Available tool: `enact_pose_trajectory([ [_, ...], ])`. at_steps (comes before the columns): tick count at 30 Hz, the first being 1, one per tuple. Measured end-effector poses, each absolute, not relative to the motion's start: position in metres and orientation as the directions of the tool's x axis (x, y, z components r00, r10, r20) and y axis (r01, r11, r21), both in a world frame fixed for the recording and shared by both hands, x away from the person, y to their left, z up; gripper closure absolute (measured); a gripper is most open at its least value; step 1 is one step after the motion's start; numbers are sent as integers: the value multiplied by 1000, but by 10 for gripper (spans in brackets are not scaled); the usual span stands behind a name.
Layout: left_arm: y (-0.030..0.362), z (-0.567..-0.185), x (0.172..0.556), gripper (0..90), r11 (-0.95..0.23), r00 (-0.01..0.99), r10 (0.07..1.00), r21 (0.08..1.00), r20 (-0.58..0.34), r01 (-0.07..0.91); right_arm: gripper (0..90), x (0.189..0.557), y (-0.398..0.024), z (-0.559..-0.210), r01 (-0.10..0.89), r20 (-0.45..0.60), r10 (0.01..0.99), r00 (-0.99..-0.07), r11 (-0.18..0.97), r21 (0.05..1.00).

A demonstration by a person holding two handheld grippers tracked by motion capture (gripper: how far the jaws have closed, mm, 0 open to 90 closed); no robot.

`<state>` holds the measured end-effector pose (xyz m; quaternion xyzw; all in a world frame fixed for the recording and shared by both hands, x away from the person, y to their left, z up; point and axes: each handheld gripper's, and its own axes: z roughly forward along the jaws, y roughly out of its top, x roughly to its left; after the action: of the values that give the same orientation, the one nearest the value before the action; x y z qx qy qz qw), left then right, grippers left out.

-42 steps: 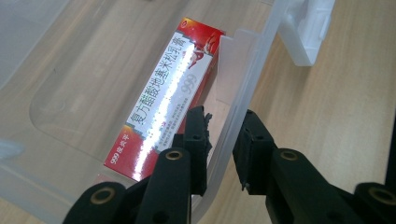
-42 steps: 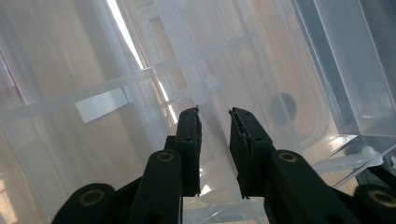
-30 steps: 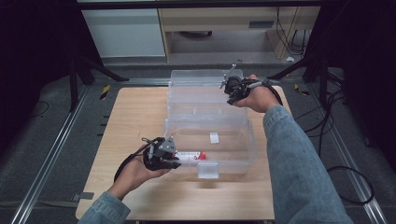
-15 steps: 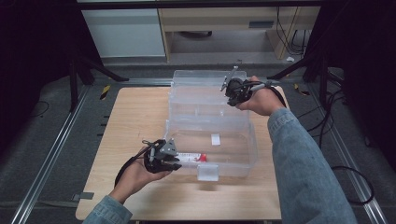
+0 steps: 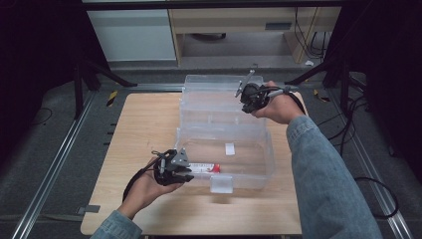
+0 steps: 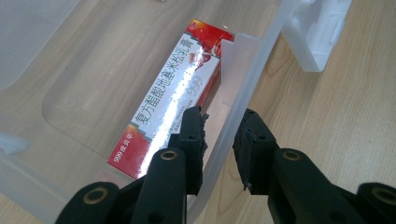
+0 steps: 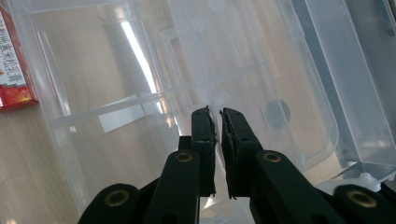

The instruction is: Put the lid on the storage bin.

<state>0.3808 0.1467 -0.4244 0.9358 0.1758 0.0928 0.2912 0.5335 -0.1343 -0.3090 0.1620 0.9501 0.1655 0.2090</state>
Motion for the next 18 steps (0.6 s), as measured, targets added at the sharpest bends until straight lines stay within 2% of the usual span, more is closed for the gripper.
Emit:
enact_pose_trajectory([
  [18,144,-425,378,718,-773,916,389,575,98,267,865,499,-136,-291,183,-348,332,-877,899,398],
])
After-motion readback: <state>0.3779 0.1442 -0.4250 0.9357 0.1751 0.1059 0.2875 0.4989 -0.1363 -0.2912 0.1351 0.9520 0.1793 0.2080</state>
